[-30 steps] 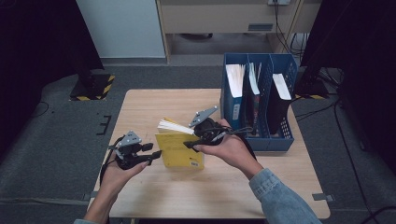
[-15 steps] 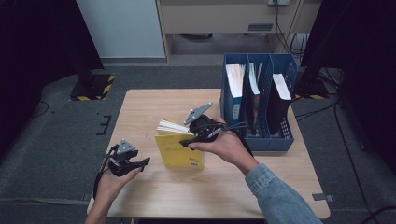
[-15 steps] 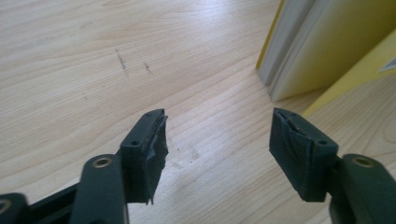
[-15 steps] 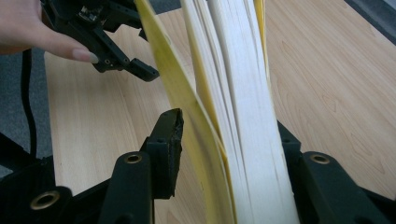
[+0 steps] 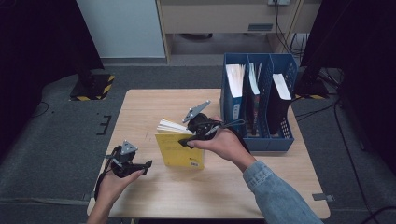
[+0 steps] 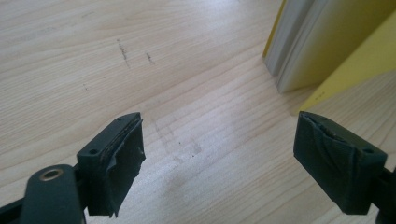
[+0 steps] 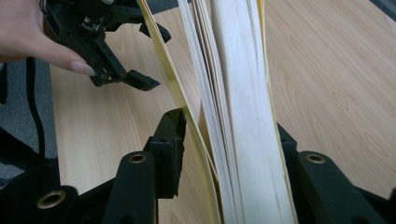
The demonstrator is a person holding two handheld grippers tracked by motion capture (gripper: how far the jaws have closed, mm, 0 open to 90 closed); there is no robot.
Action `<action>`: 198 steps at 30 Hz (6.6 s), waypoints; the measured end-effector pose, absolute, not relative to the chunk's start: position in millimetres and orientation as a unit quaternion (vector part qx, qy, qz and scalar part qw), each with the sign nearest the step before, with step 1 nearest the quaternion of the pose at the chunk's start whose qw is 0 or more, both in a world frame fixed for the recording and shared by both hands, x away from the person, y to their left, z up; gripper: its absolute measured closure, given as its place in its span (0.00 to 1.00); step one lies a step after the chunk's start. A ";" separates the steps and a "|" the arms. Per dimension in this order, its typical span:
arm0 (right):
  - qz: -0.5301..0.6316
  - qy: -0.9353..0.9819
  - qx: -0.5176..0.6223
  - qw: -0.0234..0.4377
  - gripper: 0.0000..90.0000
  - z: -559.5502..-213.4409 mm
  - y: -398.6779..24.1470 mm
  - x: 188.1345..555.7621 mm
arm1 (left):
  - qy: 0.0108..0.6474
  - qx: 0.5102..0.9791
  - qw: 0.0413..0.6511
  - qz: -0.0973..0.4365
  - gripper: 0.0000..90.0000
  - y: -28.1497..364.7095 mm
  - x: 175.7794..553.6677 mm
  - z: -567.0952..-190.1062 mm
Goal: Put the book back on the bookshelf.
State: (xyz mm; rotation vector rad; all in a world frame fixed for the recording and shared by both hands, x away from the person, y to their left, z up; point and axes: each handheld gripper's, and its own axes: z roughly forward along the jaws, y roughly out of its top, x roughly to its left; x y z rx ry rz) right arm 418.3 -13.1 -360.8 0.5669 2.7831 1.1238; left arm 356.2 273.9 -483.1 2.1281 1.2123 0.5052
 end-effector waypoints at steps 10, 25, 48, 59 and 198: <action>0.359 0.912 0.193 0.041 0.72 -366.7 -12.1 421.5 | 0.458 0.810 0.310 0.195 0.16 273.5 356.7 -483.8; 0.365 0.907 0.204 0.040 0.80 -369.2 -12.3 425.1 | 0.457 0.811 0.308 0.200 0.15 273.3 357.1 -484.4; 0.421 0.850 0.317 -0.021 0.83 -363.9 -41.4 435.3 | 0.463 0.805 0.325 0.183 0.06 286.6 359.4 -485.4; 0.437 0.834 0.336 -0.021 0.82 -363.2 -66.5 426.5 | 0.477 0.810 0.286 0.187 0.06 287.8 360.5 -492.4; 0.460 0.713 0.521 0.092 0.82 -281.4 -321.3 394.9 | 0.489 0.808 0.277 0.176 0.06 294.1 358.5 -499.5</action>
